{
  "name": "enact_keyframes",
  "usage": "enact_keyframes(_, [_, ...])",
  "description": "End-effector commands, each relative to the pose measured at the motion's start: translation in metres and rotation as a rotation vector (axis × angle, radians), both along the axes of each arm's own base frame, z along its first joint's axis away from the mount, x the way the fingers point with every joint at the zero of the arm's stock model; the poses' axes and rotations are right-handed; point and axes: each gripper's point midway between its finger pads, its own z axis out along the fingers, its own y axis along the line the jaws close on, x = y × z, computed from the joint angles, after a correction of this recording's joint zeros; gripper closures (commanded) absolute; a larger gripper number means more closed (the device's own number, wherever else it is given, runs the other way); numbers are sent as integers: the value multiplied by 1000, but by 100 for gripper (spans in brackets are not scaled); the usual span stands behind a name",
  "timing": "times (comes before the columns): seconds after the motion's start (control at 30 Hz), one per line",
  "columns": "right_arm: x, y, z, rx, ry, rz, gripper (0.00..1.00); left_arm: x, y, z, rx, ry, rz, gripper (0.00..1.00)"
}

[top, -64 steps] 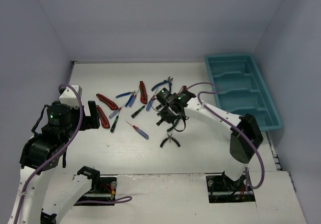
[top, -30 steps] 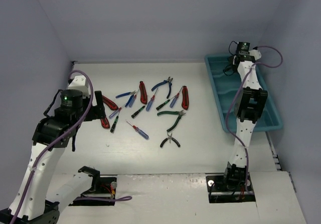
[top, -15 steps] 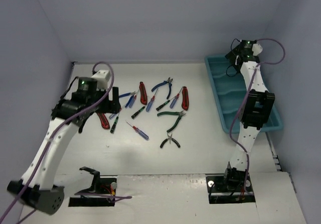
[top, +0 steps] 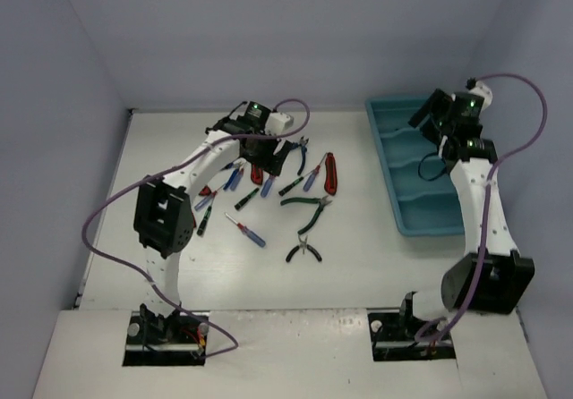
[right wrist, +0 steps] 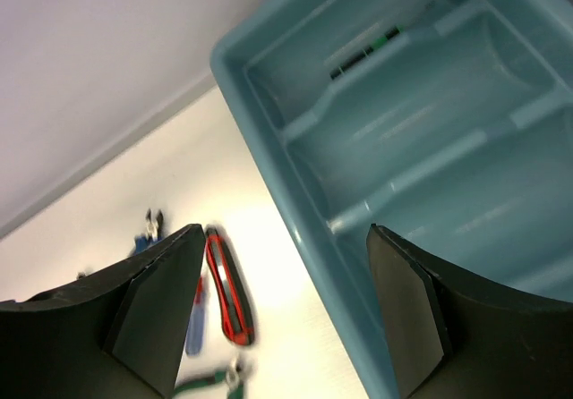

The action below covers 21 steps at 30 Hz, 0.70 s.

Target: Sort the tools into containers

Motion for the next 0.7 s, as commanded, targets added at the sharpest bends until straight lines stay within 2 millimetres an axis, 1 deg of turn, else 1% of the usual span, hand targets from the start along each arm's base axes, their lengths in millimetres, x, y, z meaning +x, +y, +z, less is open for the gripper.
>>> enact_keyframes(0.0, [-25, 15, 14, 14, -61, 49, 30, 28, -36, 17, -50, -93, -97, 32])
enact_keyframes(0.07, [-34, 20, 8, 30, -56, 63, 29, 29, -48, 3, -41, -75, -119, 38])
enact_keyframes(0.13, [-43, 24, -3, 46, -35, 75, 29, 28, -58, -10, -27, -60, -144, 41])
enact_keyframes(0.17, [-46, 26, -2, 54, -41, 75, 29, 27, -61, -21, -16, -45, -151, 41])
enact_keyframes(0.27, [-53, 31, -7, 73, -36, 91, 29, 22, -73, -42, 12, -20, -176, 43])
enact_keyframes(0.4, [-58, 36, -12, 86, -29, 114, 27, 19, -77, -66, 46, 15, -176, 49])
enact_keyframes(0.5, [-62, 39, -11, 77, -33, 129, 27, 16, -74, -82, 64, 44, -171, 57])
enact_keyframes(0.53, [-62, 41, -12, 72, -32, 135, 26, 15, -72, -85, 70, 50, -172, 61])
enact_keyframes(0.6, [-62, 45, -13, 70, -29, 148, 26, 11, -69, -91, 84, 65, -172, 73])
enact_keyframes(0.67, [-61, 52, -14, 76, -27, 173, 26, 7, -65, -96, 95, 77, -175, 91])
